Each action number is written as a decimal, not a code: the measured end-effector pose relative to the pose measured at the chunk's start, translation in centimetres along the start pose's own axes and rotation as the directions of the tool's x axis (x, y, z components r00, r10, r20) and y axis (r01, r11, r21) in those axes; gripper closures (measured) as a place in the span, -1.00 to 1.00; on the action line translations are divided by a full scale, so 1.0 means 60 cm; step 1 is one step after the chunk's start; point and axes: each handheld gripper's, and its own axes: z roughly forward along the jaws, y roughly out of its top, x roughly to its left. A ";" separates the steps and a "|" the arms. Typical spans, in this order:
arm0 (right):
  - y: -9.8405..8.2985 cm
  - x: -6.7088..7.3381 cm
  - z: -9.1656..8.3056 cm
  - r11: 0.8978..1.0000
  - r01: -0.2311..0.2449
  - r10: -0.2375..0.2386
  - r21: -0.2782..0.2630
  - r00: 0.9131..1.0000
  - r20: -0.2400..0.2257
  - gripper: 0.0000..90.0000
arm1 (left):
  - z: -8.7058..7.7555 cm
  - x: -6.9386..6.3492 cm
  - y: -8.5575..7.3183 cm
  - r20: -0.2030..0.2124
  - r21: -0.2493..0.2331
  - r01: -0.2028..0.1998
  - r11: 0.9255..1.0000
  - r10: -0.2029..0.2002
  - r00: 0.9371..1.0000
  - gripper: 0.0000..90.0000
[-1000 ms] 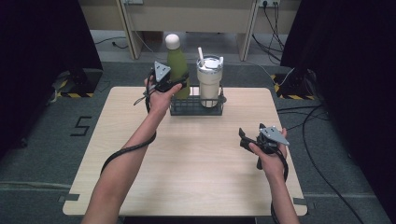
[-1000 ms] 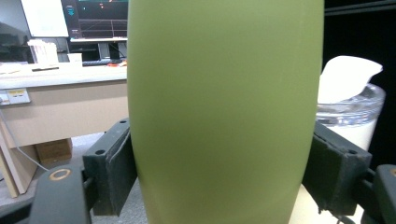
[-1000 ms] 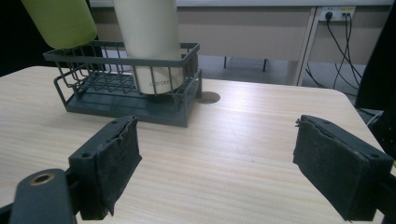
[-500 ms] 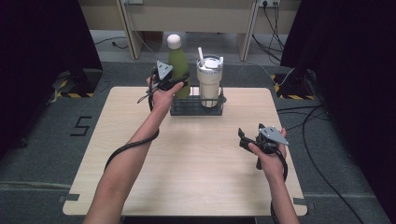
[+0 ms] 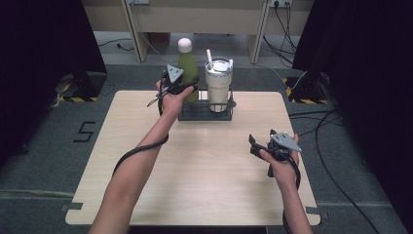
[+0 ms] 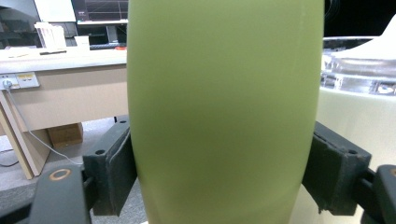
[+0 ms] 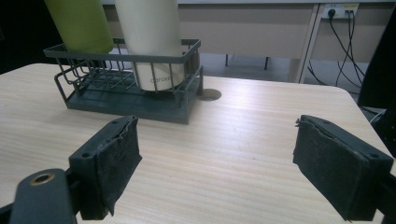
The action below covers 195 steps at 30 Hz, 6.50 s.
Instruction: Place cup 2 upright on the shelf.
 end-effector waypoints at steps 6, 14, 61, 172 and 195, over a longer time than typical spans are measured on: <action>-0.001 0.001 0.001 1.000 0.004 -0.004 0.002 1.000 -0.004 -0.68 | 0.006 -0.002 -0.014 -0.006 0.021 -0.001 1.000 0.001 1.000 -0.55; -0.002 0.002 0.003 1.000 0.008 -0.008 0.008 1.000 -0.002 -0.68 | 0.013 -0.004 -0.030 -0.009 0.049 -0.010 0.999 0.010 1.000 -0.55; -0.004 0.009 0.005 1.000 0.018 -0.017 0.014 1.000 -0.014 -0.68 | 0.018 -0.005 -0.049 0.001 0.079 0.000 0.997 0.000 1.000 -0.61; -0.004 0.018 -0.002 0.999 0.028 -0.028 0.023 1.000 0.000 -0.68 | -0.332 0.065 -0.134 0.000 0.051 -0.056 0.997 0.056 0.998 -0.85; -0.007 0.016 -0.004 0.999 0.029 -0.029 0.025 1.000 0.004 -0.68 | -0.406 0.083 -0.205 -0.024 0.103 -0.043 0.994 0.046 0.999 -0.85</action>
